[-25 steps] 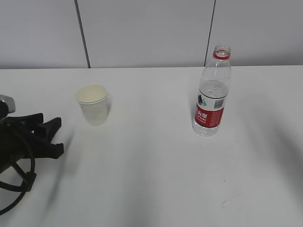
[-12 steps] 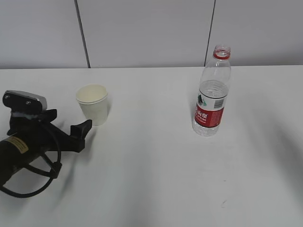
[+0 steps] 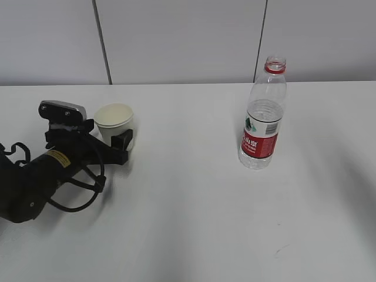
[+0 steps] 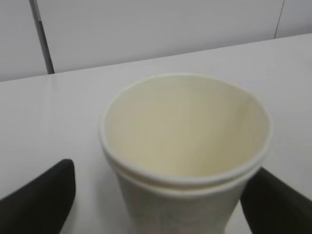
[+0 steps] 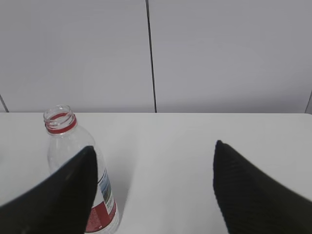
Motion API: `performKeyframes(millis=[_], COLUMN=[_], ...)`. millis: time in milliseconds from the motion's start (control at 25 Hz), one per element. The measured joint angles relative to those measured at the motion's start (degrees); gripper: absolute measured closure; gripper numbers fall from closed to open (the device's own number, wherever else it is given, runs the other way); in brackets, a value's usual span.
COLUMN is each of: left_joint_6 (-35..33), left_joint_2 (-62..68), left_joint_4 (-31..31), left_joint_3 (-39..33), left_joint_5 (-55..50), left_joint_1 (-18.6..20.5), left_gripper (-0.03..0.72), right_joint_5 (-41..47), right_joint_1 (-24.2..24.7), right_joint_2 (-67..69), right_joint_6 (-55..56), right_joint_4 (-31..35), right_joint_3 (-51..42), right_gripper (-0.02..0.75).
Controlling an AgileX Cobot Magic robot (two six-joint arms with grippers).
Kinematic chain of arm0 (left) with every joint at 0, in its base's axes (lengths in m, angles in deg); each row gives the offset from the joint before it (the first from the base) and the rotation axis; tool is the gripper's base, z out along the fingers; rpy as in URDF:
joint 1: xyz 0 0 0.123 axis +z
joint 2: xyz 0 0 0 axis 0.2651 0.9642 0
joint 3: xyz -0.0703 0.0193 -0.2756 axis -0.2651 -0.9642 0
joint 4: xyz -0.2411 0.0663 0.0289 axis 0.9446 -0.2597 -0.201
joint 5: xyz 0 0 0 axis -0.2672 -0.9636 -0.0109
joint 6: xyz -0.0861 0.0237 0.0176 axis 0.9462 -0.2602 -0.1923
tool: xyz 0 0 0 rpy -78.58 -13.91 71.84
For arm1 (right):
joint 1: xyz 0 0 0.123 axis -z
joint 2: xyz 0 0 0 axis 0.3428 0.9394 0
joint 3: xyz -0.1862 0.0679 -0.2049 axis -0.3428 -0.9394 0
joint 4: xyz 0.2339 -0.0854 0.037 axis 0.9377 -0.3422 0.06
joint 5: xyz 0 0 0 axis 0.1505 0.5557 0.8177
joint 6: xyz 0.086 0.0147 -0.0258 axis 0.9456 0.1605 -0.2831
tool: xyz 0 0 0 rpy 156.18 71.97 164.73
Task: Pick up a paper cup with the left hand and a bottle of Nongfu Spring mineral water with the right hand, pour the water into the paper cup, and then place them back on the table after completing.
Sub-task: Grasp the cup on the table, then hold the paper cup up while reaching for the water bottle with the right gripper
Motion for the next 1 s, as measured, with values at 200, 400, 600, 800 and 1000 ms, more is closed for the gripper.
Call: performKeyframes(millis=[200,400,600,800,1000], left_joint_6=[2.3,2.8,2.9,3.0,3.0], left_joint_2=[4.0,5.4,5.5,5.5,5.5], left_joint_4=[-0.6,-1.6,-2.5,-2.8,-2.8], left_joint_3=[4.6,6.8,7.3,7.3,7.3], left_joint_5=[-0.1,-0.2,-0.1,-0.1,-0.1], left_joint_1=[0.0,-0.1,-0.4,-0.4,-0.4], left_gripper=[0.076,0.092,0.100,0.133,0.239], right_joint_5=[0.0,0.0,0.0,0.0,0.0], right_joint_1=[0.0,0.0,0.0,0.0,0.0], right_joint_2=[0.0,0.0,0.0,0.0,0.0], right_joint_6=[0.0,0.0,0.0,0.0,0.0], right_joint_4=[0.1,0.1,0.1,0.1,0.1], right_joint_3=[0.0,0.0,0.0,0.0,0.0], right_gripper=[0.189,0.189,0.189,0.189,0.189])
